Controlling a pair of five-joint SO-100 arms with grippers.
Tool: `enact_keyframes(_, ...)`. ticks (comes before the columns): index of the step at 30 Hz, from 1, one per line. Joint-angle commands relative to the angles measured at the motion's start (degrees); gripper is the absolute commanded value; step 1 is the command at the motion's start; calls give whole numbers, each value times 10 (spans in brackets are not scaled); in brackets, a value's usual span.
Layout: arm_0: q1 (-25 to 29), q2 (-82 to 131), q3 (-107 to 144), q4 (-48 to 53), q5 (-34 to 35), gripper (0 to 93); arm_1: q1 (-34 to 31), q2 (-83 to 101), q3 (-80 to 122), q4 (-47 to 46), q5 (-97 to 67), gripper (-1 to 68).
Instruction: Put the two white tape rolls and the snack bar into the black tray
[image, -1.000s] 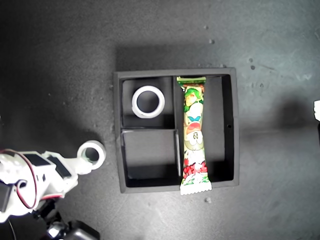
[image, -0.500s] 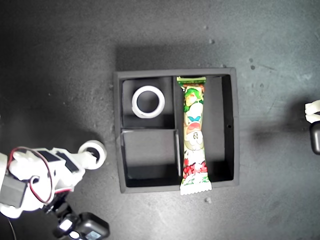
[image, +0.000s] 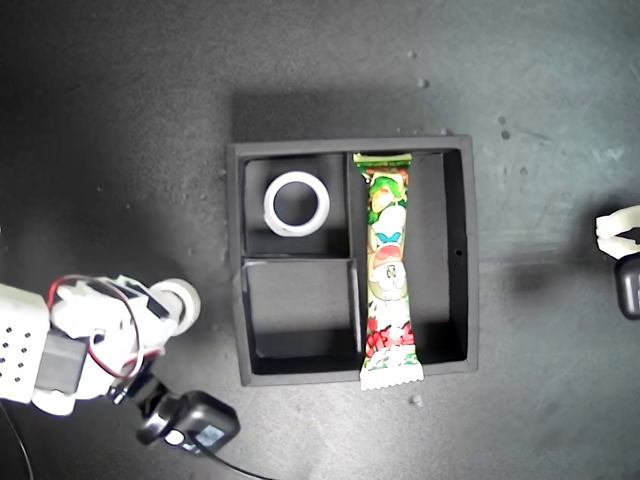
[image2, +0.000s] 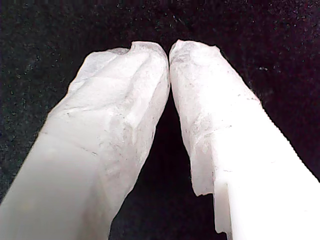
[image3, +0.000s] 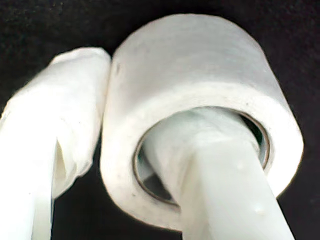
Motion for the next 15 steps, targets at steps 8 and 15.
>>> enact_keyframes(8, -29, 11, -293, 322, 54, 0, -33, 4, 11, -32, -2, -1)
enact_keyframes(15, -60, -92, -612, 497, 120, 0, -34, 4, 18, -39, 0, -1)
